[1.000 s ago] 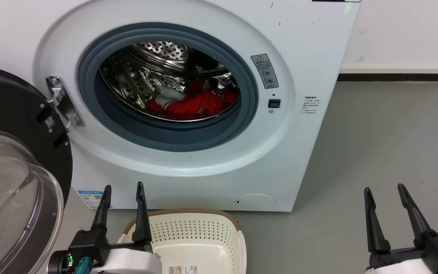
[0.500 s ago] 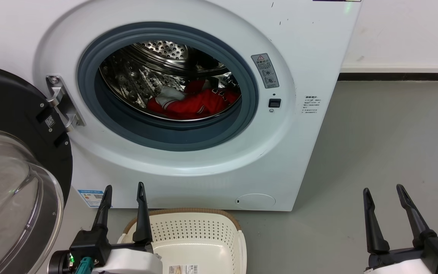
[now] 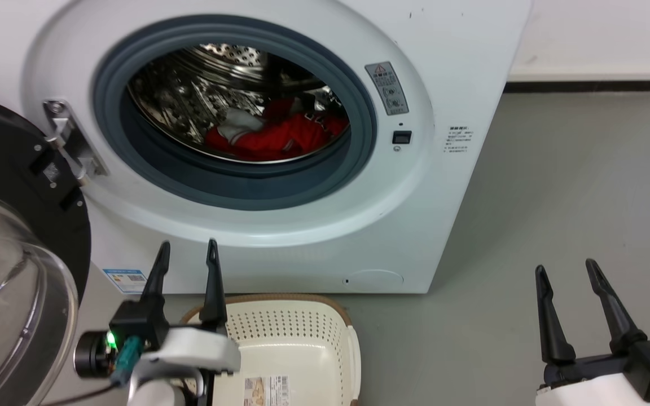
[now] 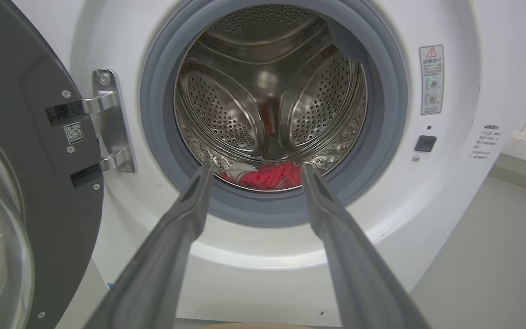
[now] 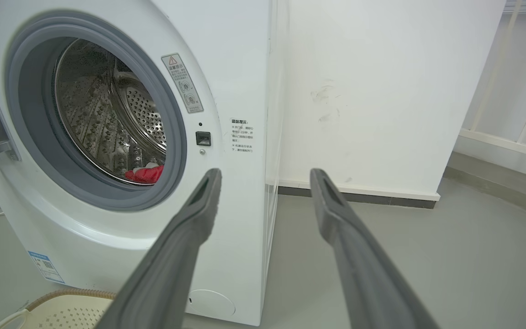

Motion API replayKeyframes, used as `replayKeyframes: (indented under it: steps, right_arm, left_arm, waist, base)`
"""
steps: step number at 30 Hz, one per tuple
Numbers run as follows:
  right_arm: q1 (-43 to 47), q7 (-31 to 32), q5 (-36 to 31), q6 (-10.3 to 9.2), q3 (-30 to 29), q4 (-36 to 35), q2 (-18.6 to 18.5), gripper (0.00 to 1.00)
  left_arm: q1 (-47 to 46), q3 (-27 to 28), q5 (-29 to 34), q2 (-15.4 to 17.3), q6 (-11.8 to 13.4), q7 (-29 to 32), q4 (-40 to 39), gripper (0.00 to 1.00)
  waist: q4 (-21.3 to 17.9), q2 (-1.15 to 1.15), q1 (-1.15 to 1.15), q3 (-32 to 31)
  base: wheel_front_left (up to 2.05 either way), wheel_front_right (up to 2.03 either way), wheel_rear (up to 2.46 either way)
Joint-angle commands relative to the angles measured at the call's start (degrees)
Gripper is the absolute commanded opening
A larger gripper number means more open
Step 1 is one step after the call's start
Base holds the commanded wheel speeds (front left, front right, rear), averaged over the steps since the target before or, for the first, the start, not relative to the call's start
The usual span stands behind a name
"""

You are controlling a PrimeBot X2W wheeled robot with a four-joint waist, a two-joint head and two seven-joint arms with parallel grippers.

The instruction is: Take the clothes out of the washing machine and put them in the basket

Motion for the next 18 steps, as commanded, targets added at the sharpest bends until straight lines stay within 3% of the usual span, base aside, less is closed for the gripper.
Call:
replayKeyframes:
  steps: [1, 10, 18]
  right_arm:
    - [-0.96, -0.12, -0.34, -0.02, 0.04, -0.32, -0.21, 1.0]
    - [-4.86, -0.12, 0.18, -0.02, 0.51, -1.02, -0.19, 1.0]
    - [-9.09, -0.12, 1.23, -0.02, 1.32, -1.68, -0.17, 1.0]
  left_arm:
    - [-2.3, 0.47, 0.44, 0.1, -0.49, -0.16, 0.8, 1.0]
    - [-14.76, 3.89, 1.98, 0.23, -3.28, -0.16, 9.07, 1.0]
    - [-28.3, 6.24, 4.4, 3.07, -5.83, -0.15, 18.53, 1.0]
  waist:
    - [-0.91, 0.0, 0.0, 1.75]
    - [-3.95, 0.0, 0.0, 8.34]
    - [-7.71, 0.0, 0.0, 15.8]
  base:
    - [0.0, 0.0, 0.0]
    - [0.0, 0.0, 0.0]
    - [0.0, 0.0, 0.0]
